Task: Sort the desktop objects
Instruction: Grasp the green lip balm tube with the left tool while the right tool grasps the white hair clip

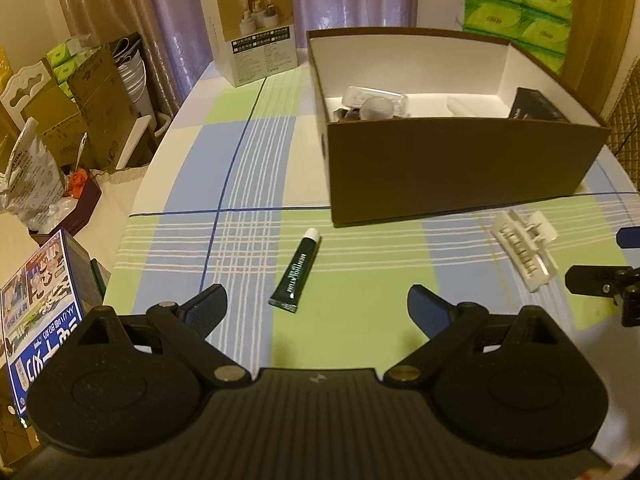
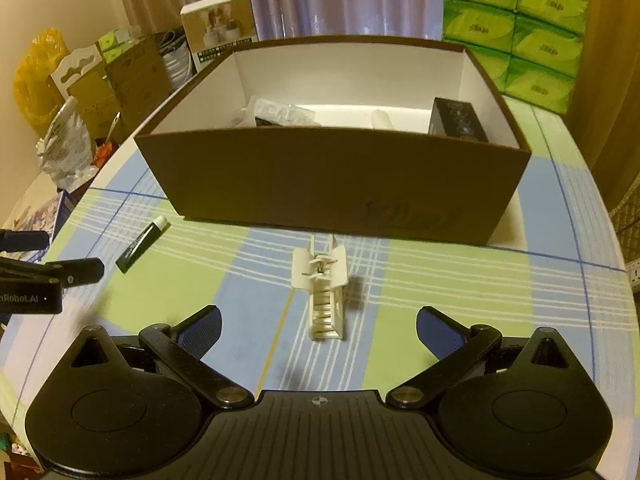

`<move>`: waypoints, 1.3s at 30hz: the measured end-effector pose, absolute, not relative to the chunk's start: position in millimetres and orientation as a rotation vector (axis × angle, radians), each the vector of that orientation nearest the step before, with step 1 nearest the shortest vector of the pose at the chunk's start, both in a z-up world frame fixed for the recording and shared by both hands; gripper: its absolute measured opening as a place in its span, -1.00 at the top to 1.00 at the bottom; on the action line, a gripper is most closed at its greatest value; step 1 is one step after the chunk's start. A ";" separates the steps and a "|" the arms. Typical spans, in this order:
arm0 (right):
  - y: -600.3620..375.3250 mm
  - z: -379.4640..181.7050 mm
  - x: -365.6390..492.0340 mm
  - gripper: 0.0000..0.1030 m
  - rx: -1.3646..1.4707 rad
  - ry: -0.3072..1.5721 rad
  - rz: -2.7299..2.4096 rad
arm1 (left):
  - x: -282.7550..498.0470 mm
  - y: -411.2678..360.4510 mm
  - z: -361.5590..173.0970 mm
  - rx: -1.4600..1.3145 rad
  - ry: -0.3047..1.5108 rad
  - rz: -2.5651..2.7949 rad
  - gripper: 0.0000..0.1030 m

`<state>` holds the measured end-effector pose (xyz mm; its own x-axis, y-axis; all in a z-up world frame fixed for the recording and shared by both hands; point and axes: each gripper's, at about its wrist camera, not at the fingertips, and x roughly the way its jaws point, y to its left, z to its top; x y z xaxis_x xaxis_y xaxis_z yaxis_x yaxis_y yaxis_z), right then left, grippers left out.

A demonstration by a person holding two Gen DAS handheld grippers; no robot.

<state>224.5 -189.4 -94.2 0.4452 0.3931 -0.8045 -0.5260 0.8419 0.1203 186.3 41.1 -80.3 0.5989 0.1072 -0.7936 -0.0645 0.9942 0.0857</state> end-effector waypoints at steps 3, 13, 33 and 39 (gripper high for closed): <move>-184.1 -100.2 231.4 -0.96 -0.164 0.967 0.570 | 193.1 45.3 -86.7 0.043 0.934 0.097 -0.85; -171.1 -113.4 248.1 -0.95 -0.185 0.961 0.571 | 212.3 53.9 -105.1 0.053 0.957 0.086 -0.84; -149.4 -141.8 274.3 -0.08 -0.242 1.006 0.562 | 241.6 66.3 -125.1 0.063 1.001 0.059 -0.80; -155.6 -144.3 275.1 0.25 -0.244 1.009 0.553 | 243.3 72.4 -129.2 0.070 0.999 0.050 -0.72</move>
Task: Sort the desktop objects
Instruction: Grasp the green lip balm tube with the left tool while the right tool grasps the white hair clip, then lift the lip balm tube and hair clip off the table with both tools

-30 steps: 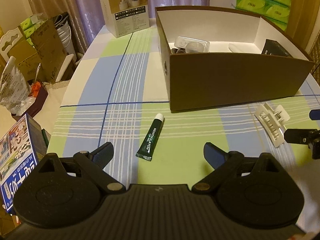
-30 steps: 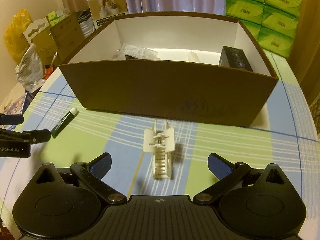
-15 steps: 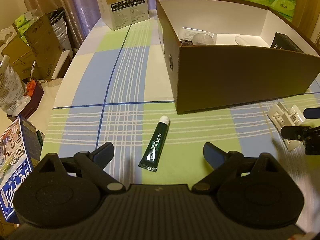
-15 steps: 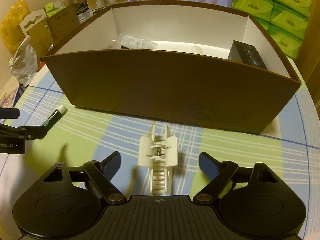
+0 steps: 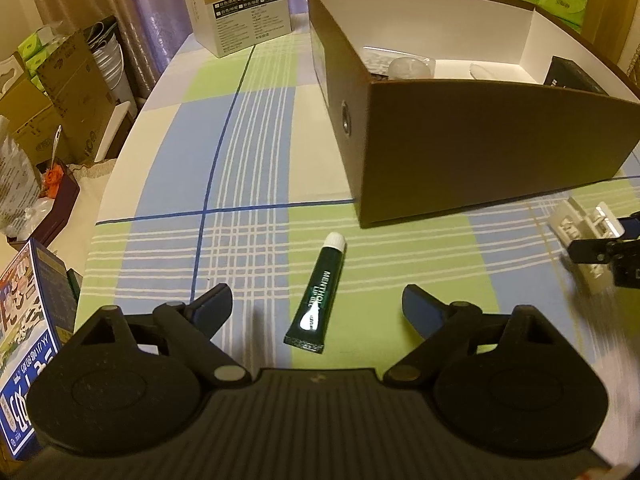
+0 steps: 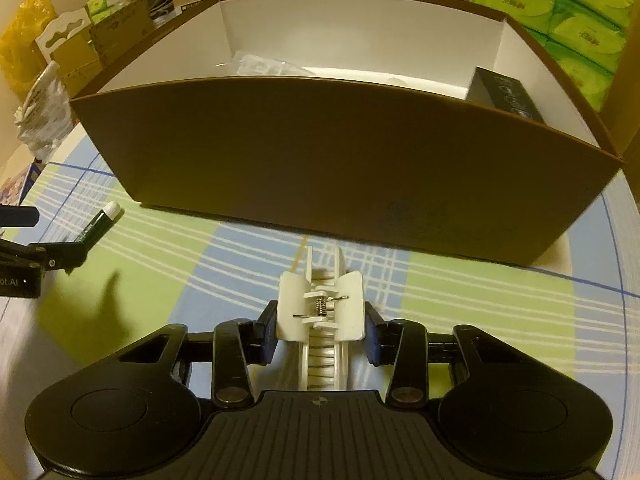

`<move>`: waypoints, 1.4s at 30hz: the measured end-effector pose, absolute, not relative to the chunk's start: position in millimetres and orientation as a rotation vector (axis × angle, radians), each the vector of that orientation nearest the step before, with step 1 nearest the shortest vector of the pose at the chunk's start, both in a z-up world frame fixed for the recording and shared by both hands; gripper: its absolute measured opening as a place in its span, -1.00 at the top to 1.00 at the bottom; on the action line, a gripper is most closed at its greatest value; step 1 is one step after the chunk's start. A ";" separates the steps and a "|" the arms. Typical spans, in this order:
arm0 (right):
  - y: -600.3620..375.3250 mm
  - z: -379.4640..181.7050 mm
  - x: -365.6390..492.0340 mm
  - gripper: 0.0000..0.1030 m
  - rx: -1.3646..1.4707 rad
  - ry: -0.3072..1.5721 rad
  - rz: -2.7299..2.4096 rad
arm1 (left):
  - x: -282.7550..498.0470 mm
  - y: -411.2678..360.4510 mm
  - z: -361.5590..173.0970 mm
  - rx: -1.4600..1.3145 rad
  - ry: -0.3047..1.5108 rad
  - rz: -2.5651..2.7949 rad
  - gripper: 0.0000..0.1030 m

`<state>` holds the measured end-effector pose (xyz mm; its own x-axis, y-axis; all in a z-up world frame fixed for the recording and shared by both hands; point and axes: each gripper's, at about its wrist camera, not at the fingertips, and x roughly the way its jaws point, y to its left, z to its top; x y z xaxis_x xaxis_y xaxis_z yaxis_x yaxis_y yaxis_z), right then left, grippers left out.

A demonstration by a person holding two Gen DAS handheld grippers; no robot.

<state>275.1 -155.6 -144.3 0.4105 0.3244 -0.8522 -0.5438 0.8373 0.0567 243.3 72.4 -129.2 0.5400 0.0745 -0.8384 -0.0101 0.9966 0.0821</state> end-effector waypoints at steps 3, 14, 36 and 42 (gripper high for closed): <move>-165.6 -143.1 277.3 0.25 -0.222 1.015 0.531 | 245.7 77.0 -130.9 0.069 1.003 0.047 -0.63; -200.6 -137.3 286.2 0.25 -0.159 1.030 0.437 | 267.9 87.4 -145.1 0.047 1.021 -0.017 0.16; -222.2 -139.1 272.2 0.25 -0.129 1.038 0.412 | 235.3 49.3 -145.6 -0.061 1.068 -0.116 0.73; -220.7 -137.5 264.4 0.25 -0.132 1.031 0.433 | 232.0 42.9 -129.1 -0.056 1.035 -0.119 0.74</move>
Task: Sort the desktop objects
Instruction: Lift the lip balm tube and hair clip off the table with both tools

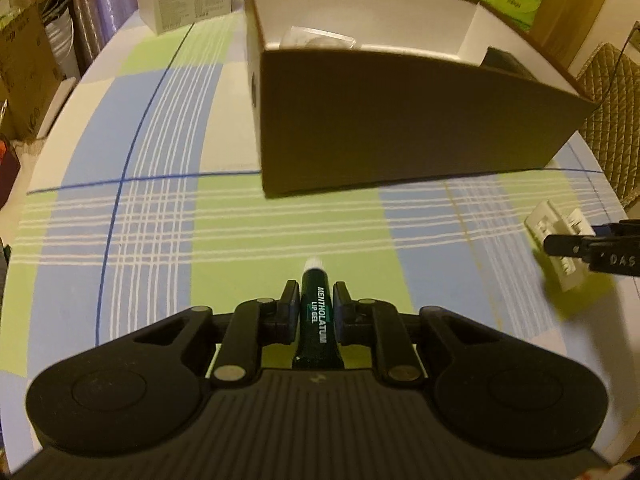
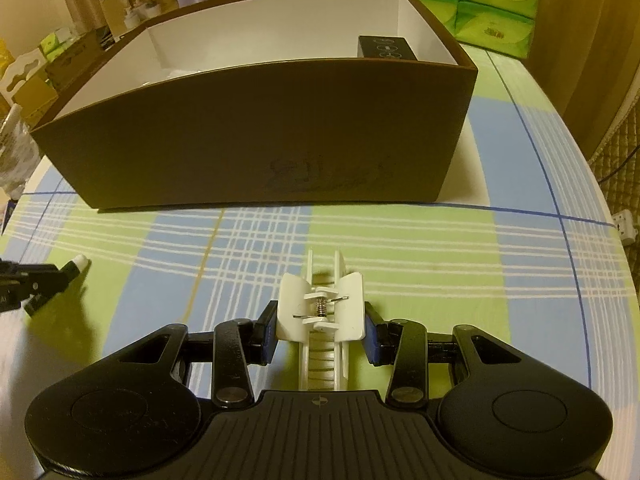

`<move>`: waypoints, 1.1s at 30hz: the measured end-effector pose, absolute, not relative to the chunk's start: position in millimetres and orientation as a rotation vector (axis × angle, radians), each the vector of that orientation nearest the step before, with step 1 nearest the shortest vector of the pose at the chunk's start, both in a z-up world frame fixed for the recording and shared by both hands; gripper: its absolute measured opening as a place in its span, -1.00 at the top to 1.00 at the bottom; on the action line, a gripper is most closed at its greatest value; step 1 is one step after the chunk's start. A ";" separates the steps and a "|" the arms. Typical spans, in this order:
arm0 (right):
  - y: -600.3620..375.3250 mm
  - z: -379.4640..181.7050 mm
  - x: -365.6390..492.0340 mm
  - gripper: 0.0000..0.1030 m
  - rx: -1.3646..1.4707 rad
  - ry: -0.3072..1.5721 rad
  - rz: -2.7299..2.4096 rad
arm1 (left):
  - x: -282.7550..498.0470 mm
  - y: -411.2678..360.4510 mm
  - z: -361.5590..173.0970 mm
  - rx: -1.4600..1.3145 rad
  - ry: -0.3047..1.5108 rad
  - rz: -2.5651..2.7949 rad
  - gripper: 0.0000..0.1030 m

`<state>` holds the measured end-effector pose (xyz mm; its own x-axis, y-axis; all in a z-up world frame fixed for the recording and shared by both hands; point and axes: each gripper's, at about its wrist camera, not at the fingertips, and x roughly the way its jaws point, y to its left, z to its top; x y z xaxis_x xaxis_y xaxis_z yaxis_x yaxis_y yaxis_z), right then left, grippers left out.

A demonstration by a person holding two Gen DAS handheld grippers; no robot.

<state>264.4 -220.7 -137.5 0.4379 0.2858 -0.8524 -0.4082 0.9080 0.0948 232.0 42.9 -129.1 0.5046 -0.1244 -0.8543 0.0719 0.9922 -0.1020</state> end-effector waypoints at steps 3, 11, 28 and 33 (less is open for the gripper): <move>-220.8 -136.1 261.5 0.25 -0.132 1.027 0.443 | 229.5 39.0 -121.7 -0.049 1.017 -0.117 0.75; -219.1 -125.1 254.2 0.26 -0.122 1.012 0.483 | 222.8 36.3 -110.0 -0.045 0.993 -0.104 0.93; -230.1 -125.8 248.3 0.26 -0.112 1.025 0.455 | 234.1 57.4 -135.0 0.036 1.035 -0.057 0.54; -232.8 -126.8 248.6 0.25 -0.106 1.030 0.440 | 240.2 67.4 -138.7 0.042 1.058 -0.120 0.53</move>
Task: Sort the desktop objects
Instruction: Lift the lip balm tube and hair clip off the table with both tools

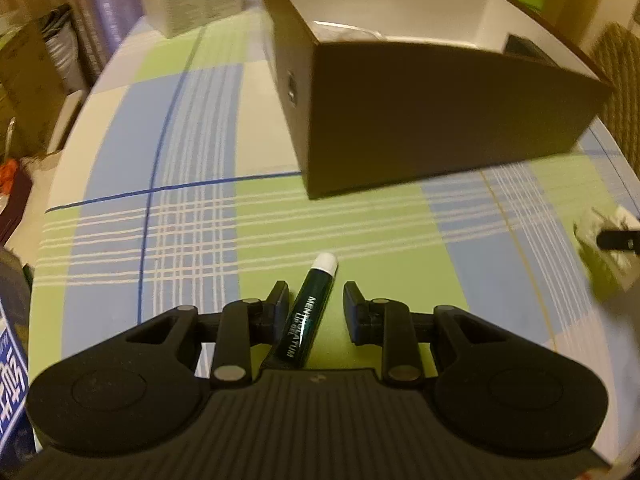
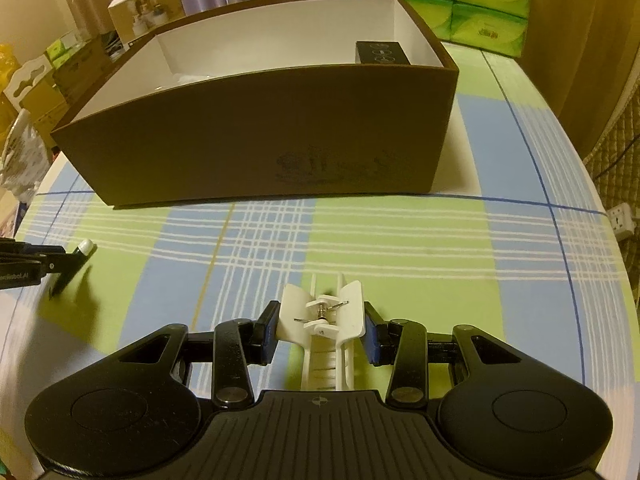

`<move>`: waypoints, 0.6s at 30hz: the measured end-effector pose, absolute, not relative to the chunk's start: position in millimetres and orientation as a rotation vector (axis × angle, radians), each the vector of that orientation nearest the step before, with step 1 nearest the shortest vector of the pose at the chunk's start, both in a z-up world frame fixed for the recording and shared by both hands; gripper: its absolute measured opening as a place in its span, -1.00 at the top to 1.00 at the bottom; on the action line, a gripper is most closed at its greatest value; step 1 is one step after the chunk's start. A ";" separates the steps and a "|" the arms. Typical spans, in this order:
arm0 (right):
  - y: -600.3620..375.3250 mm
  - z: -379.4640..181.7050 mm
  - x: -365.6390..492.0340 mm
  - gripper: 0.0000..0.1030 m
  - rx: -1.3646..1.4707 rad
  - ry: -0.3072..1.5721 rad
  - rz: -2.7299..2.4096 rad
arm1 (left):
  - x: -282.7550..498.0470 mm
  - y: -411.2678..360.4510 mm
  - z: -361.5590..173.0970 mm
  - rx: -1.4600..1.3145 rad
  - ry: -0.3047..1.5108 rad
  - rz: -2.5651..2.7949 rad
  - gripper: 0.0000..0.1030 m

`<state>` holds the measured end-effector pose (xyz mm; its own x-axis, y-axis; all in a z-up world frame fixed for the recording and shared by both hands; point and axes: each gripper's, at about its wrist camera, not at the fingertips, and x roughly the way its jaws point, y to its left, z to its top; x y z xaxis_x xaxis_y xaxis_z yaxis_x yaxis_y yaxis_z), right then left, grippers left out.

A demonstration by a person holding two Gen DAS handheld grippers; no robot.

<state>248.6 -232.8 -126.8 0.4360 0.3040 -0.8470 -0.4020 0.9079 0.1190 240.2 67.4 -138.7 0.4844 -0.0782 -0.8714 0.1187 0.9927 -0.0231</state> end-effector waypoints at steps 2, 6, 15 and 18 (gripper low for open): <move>-233.5 -127.5 249.2 0.26 -0.104 1.033 0.434 | 242.6 65.7 -142.0 0.079 1.067 -0.145 0.53; -234.7 -127.8 249.3 0.25 -0.104 1.035 0.423 | 248.4 66.7 -147.4 0.098 1.072 -0.170 0.53; -235.4 -127.5 247.0 0.26 -0.099 1.040 0.406 | 241.0 64.0 -147.1 0.049 1.061 -0.197 0.76; -235.3 -125.9 246.2 0.26 -0.098 1.035 0.405 | 240.3 64.7 -144.2 0.004 1.069 -0.185 0.76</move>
<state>246.2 -235.3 -125.9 0.4437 0.2803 -0.8512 -0.3720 0.9217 0.1096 240.3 64.7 -144.2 0.4668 -0.1489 -0.8717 0.1528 0.9845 -0.0864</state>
